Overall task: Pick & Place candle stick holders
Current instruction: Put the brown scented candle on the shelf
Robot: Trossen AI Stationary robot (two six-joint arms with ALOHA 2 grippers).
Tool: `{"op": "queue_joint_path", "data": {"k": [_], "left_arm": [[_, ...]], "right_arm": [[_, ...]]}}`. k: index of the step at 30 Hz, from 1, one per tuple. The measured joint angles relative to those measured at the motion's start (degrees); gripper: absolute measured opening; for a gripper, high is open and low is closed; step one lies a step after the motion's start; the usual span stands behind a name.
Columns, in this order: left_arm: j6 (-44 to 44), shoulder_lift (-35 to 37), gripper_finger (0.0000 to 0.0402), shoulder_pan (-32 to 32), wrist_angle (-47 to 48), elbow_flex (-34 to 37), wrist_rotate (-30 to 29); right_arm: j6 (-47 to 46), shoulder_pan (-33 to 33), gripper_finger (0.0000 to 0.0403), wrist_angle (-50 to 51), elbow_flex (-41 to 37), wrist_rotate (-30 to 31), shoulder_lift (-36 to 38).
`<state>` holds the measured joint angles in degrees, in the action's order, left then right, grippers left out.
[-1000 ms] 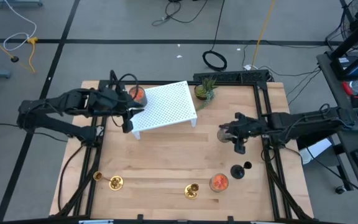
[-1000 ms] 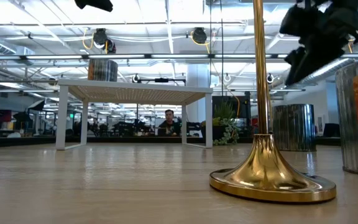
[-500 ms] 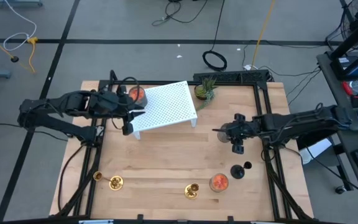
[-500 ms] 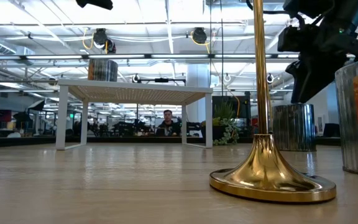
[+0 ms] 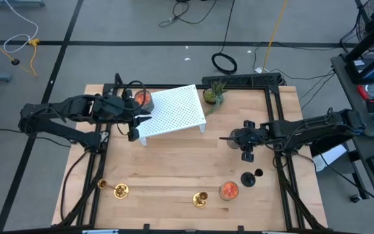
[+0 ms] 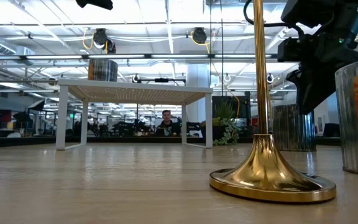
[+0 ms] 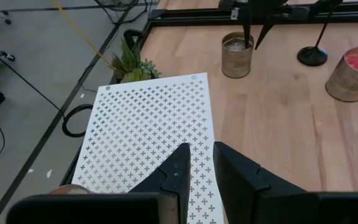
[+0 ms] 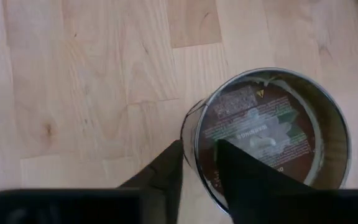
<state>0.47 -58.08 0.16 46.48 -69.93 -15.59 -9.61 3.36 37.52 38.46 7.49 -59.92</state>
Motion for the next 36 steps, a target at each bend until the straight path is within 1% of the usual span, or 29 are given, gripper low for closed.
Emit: {"op": "queue_joint_path", "data": {"k": [4,6,12,16,21,25,29,33,36], "left_arm": [[0.0,0.0,0.0076,0.0,0.0,0.0,0.0],[0.0,0.0,0.0076,0.0,0.0,0.0,0.0],[0.3,0.0,0.0076,0.0,0.0,0.0,0.0],[0.7,0.0,0.0076,0.0,0.0,0.0,0.0],[1.2,0.0,0.0076,0.0,0.0,0.0,0.4],[1.3,0.0,0.0076,0.0,0.0,0.0,0.5],[1.3,0.0,0.0076,0.0,0.0,0.0,0.5],[1.3,0.0,0.0076,0.0,0.0,0.0,0.5],[1.3,0.0,0.0076,0.0,0.0,0.0,0.5]], "right_arm": [[0.0,0.0,0.0022,-0.2,0.0,0.2,0.0],[0.7,0.0,0.0008,-0.1,0.0,-0.1,0.0],[2.4,0.1,0.0004,-4.0,-0.1,-0.8,0.2],[2.8,0.2,0.0003,-7.7,2.0,-6.0,0.3],[0.4,0.4,0.0002,-7.1,6.2,-12.1,0.3],[-0.2,2.1,0.0002,-7.3,10.1,-13.7,0.2],[1.2,4.2,0.0001,-7.1,15.5,-13.6,-2.0],[5.1,5.6,0.0001,-6.0,23.8,-12.0,-7.2],[10.6,5.3,0.0002,0.0,32.3,-11.9,-12.3]]}}
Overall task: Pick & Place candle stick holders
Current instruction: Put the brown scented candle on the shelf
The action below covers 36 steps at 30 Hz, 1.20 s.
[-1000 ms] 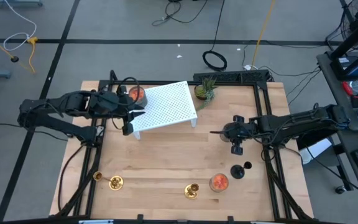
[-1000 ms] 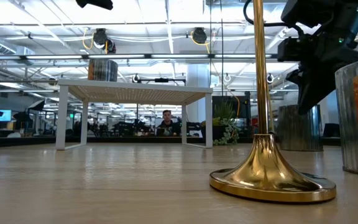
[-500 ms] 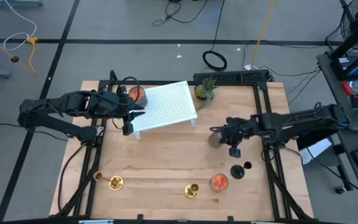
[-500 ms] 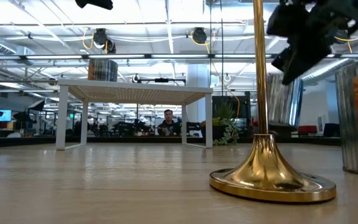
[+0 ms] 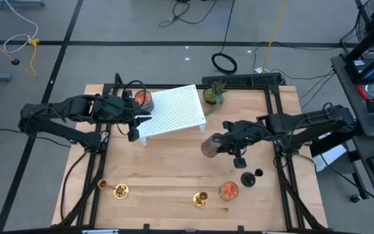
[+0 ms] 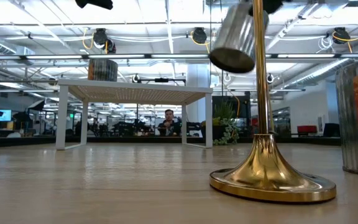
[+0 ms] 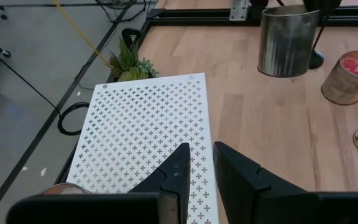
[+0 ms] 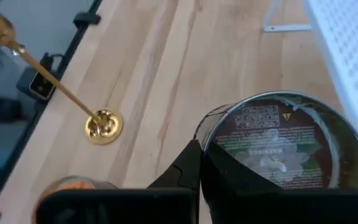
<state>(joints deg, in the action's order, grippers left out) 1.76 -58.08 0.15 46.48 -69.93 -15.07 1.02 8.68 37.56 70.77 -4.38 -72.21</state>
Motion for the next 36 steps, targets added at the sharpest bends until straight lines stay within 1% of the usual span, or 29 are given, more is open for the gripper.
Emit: {"op": "queue_joint_path", "data": {"k": [4,9,14,17,22,25,26,31,36], "left_arm": [[0.0,0.0,0.0076,0.0,0.0,0.0,0.0],[0.0,0.0,0.0076,0.0,0.0,0.0,0.0],[0.0,0.0,0.0076,0.0,0.0,0.0,0.0],[-0.7,0.0,0.0076,0.0,0.0,0.0,0.0],[-1.5,0.0,0.0076,0.0,0.0,0.0,0.0],[-1.5,0.0,0.0076,0.0,0.0,0.0,0.0],[-1.5,0.0,0.0076,0.0,0.0,0.0,0.0],[-1.5,0.0,0.0076,0.0,0.0,0.0,0.0],[-1.6,0.0,0.0076,0.0,0.0,0.0,0.0]], "right_arm": [[6.8,-2.6,0.0003,7.6,11.4,1.7,-7.2],[15.7,-8.0,0.0003,12.6,23.2,1.3,-15.3],[22.5,-15.4,0.0003,18.7,32.5,1.4,-22.1],[25.6,-19.8,0.0003,18.1,36.5,1.4,-25.6],[27.2,-26.8,0.0003,15.7,40.3,0.3,-30.3],[27.2,-30.2,0.0003,16.5,40.3,-4.6,-32.5],[27.2,-31.0,0.0003,16.6,40.3,-5.4,-33.1],[28.6,-33.4,0.0003,14.9,40.3,-6.6,-35.0],[28.8,-34.4,0.0004,14.0,40.4,-6.3,-36.4]]}}
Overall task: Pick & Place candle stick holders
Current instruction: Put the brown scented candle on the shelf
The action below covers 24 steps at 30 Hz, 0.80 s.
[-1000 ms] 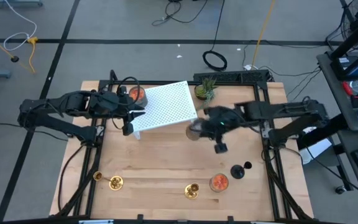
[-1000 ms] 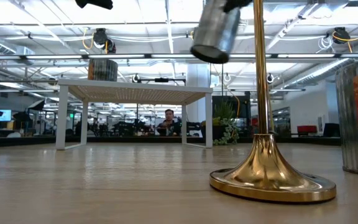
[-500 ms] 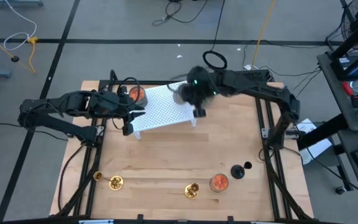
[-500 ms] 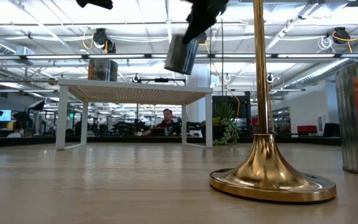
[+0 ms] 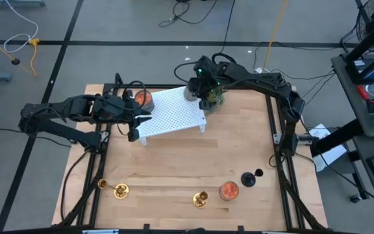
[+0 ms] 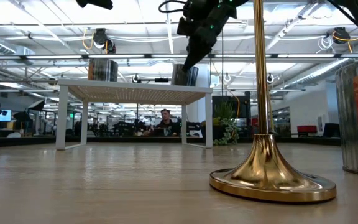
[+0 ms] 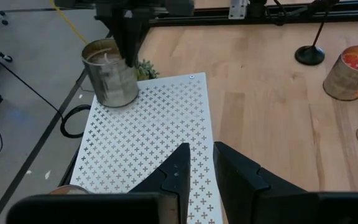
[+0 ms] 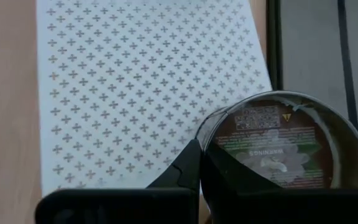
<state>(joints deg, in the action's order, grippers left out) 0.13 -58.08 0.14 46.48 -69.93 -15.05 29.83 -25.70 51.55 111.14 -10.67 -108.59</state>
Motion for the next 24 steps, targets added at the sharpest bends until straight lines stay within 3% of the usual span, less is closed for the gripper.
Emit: {"op": "queue_joint_path", "data": {"k": [24], "left_arm": [[0.3,0.0,0.0076,0.0,0.0,0.0,0.0]], "right_arm": [[2.6,0.7,0.0004,-2.6,-0.1,-0.1,-0.1]]}}
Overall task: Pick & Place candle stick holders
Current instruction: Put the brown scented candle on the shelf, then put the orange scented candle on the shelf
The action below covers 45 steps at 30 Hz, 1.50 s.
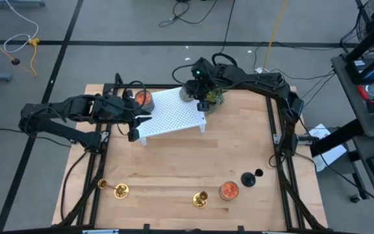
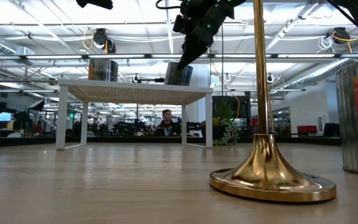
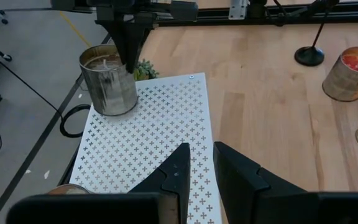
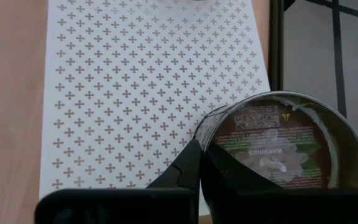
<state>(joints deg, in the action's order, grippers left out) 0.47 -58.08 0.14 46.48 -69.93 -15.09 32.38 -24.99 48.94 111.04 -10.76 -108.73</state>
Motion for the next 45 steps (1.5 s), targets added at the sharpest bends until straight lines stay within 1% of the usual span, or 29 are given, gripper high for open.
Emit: {"op": "queue_joint_path", "data": {"k": [4,11,16,25,31,34,38,41,45], "left_arm": [[0.0,0.0,0.0076,0.0,0.0,0.0,0.0],[0.0,0.0,0.0076,0.0,0.0,0.0,0.0],[0.0,0.0,0.0076,0.0,0.0,0.0,0.0],[0.0,0.0,0.0076,0.0,0.0,0.0,0.0],[0.0,0.0,0.0076,0.0,0.0,0.0,0.0],[0.0,0.0,0.0076,0.0,0.0,0.0,0.0],[0.0,0.0,0.0076,0.0,0.0,0.0,0.0],[0.0,0.0,0.0076,0.3,0.0,0.0,0.0],[-0.2,0.0,0.0076,1.9,0.0,0.0,0.1]], "right_arm": [[0.2,0.1,0.0013,0.1,0.0,0.0,0.0],[1.5,0.6,0.006,-0.7,0.0,-0.1,0.1],[2.0,0.5,0.0078,-1.1,0.0,0.0,0.1],[2.8,0.7,0.0073,-5.4,0.0,0.1,0.1],[2.6,0.7,0.0073,-5.6,0.0,0.2,0.2],[1.7,1.0,0.0073,-5.4,0.0,0.4,1.3],[1.3,3.0,0.0073,-5.3,0.0,0.4,4.4],[-1.3,5.6,0.0074,-5.1,0.0,0.4,7.2],[-4.6,10.3,0.0077,-0.8,0.0,0.2,11.4]]}}
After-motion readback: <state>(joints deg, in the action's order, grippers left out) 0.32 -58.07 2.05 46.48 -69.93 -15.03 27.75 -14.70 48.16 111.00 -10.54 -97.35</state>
